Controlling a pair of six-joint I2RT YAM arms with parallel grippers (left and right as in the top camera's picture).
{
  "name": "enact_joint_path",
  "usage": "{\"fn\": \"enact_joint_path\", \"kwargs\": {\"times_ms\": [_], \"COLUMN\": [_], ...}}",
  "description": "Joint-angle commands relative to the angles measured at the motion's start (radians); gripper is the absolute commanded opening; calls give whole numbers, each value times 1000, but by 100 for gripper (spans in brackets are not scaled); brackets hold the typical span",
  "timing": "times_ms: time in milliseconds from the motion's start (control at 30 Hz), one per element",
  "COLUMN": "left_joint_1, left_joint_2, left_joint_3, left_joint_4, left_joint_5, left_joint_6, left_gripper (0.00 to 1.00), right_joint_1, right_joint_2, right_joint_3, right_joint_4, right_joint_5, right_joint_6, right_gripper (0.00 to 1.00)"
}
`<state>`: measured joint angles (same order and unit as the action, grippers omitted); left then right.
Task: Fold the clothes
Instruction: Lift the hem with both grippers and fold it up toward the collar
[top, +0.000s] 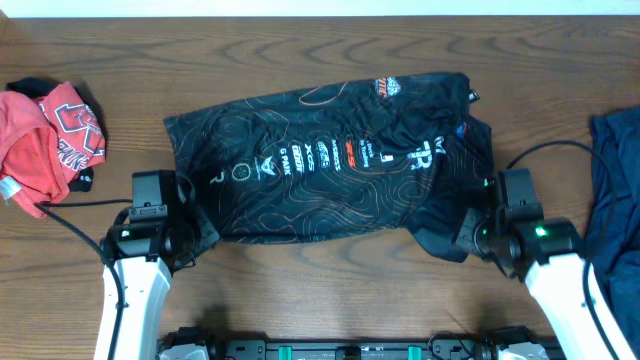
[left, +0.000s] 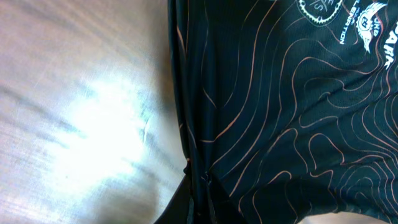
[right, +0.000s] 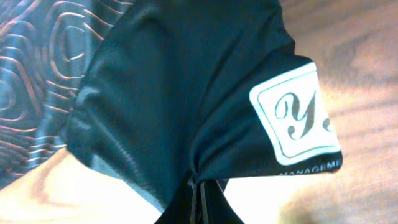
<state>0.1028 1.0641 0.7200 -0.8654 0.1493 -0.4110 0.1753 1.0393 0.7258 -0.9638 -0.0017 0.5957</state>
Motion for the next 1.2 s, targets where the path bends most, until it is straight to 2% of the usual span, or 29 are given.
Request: {"fn": "enact_joint_path", "kwargs": {"times_ms": [0,233,500,633,933,1167], "left_joint_1": [0,-1,-1,-1,-1,-1], "left_joint_2": [-36,-124,-155,-155,-155,-115], "left_joint_3": [-1,-1,-1,1,48,48], "left_joint_4": [-42,-105,-45,-27,27,123], "left_joint_5": [-23,-25,-30,-30,-34,-34], "left_joint_6": [14,14,14,14,22,8], "left_gripper": [6,6,6,6,6,6], "right_joint_1": [45,93,93,93,67,65], "right_joint_2": [-73,-170,-130,-76,148,325], "right_joint_3": [13,13,15,59,300,408], "right_joint_4": [-43,-144,-26,16,3,43], "right_joint_5": [29,83,126,177,195,181], "right_joint_6": [87,151,105,51,-98,-134], "right_gripper": [1,1,1,1,1,1]}}
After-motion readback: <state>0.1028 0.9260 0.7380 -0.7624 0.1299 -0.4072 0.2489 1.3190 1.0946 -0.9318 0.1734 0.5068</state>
